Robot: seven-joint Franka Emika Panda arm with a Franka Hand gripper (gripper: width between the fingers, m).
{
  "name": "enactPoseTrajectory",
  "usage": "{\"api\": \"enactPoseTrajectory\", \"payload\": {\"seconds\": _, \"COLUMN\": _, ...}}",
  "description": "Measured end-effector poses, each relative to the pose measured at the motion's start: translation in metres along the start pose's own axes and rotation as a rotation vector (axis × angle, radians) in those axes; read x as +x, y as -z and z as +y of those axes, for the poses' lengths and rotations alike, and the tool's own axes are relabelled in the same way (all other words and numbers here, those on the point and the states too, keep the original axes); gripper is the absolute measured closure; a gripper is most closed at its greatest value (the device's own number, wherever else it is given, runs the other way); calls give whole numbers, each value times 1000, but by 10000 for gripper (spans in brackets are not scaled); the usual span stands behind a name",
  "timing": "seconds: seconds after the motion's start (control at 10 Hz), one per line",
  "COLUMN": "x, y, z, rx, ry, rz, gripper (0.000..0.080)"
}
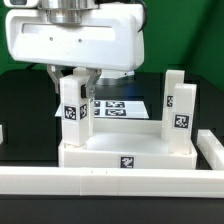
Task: Assemble desk
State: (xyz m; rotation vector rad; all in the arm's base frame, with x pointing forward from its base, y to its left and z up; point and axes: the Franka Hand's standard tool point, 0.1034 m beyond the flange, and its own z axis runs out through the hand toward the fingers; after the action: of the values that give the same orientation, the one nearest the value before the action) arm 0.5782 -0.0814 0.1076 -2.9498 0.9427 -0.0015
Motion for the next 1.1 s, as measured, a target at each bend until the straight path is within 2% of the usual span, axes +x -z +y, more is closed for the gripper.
{"api": "enactPoseTrajectory", "payload": {"seconds": 0.3, "x": 0, "y": -1, "z": 1, "rx": 18, "ry": -232, "rz": -2, "gripper": 510}}
{"api": "enactPoseTrajectory", "payload": {"seconds": 0.7, "x": -1, "y": -1, "z": -1, "rx": 18, "ry": -566, "rz": -9, "gripper": 509}}
{"api": "enactPoseTrajectory", "payload": {"seconds": 1.0, "x": -1, "y": -1, "z": -1, "rx": 18, "ry": -528, "rz": -8, "gripper": 500}}
{"api": "enactPoseTrajectory", "payload": {"seconds": 1.1, "x": -1, "y": -1, "z": 0, "rx": 15, "ry": -490, "rz": -8, "gripper": 330}}
